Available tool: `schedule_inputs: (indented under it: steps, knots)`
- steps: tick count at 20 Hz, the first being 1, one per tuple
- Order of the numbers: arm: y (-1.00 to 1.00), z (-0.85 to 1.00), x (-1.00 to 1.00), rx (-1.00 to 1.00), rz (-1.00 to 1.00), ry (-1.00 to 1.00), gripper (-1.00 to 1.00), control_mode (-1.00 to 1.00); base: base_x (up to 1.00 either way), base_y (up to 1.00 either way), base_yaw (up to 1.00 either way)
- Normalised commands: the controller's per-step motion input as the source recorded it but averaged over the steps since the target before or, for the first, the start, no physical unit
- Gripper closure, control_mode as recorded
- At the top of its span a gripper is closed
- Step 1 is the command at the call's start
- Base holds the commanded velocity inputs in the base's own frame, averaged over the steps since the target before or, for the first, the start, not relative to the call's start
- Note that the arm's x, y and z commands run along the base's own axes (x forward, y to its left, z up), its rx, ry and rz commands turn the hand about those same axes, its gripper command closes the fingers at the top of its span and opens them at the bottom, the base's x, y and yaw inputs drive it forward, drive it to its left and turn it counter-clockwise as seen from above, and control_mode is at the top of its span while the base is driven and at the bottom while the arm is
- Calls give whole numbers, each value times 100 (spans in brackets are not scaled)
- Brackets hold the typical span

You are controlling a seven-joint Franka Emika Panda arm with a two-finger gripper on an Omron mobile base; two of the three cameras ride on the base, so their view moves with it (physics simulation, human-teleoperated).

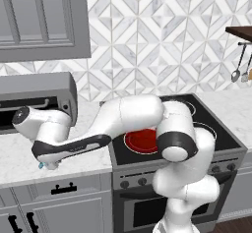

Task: Put the avocado and tomato in the pot. Retrieve the spatula and lightly stir the vegetables in the pot.

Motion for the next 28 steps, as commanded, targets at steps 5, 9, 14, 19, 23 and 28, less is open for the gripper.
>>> schedule_inputs:
  steps: [5,9,14,19,23,28]
  knots:
    - [17,-14,0,-13,11,0,-100,-100,0,0,0]
    - [20,-3,-1,-13,7,0,-100,-100,0,0,0]
    - [27,0,-2,-11,7,-2,-100,-100,0,0,0]
    - [30,0,3,-9,8,0,-100,-100,0,0,0]
    - [13,0,1,-12,5,0,-100,-100,0,0,0]
    - [5,0,2,-12,7,-1,-100,-100,0,0,0]
